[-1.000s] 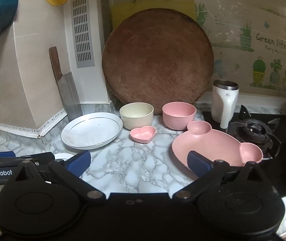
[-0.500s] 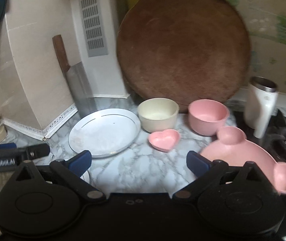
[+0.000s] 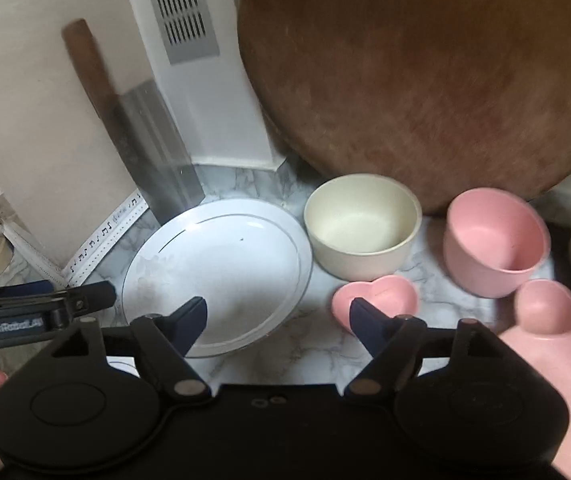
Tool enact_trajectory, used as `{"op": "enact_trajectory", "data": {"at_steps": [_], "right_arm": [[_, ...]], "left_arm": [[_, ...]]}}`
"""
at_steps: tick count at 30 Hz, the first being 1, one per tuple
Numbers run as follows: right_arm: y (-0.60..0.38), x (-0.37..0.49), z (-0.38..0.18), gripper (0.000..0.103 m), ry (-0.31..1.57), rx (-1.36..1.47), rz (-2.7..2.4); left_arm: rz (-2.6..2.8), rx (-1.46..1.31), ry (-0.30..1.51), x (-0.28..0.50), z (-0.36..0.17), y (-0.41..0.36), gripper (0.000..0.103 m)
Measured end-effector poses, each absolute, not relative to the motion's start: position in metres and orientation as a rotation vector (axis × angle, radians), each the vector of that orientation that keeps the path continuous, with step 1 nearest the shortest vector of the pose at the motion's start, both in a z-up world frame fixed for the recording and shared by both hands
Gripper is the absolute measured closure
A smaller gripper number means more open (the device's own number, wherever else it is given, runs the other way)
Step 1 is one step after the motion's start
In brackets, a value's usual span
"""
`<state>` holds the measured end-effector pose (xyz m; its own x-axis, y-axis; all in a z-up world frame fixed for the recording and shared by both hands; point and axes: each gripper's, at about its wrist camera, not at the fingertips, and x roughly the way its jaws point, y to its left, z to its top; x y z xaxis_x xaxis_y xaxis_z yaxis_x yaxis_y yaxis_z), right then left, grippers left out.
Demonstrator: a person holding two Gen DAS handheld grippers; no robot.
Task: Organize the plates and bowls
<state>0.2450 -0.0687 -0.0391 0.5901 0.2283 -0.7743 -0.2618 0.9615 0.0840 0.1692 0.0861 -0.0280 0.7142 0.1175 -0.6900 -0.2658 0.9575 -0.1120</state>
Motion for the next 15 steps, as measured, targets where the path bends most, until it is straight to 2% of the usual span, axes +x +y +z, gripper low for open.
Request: {"op": "enact_trajectory", "data": {"at_steps": [5, 11, 14, 15], "right_arm": [[-0.074, 0.280, -0.061, 0.039, 0.970, 0.001, 0.260], [-0.075, 0.302, -0.075, 0.046, 1.047, 0.082, 0.269], [-0.075, 0.311, -0.081, 0.051, 1.073, 0.107, 0.272], [-0.075, 0.313, -0.082, 0.052, 1.075, 0.106, 0.268]], "left_arm": [[0.260, -0.180, 0.799, 0.194, -0.044, 0.092, 0.025], [0.269, -0.186, 0.820, 0.212, -0.053, 0.099, 0.026], [0.281, -0.206, 0.850, 0.221, -0.060, 0.106, 0.041], [0.282, -0.215, 0.860, 0.223, -0.063, 0.108, 0.043]]}}
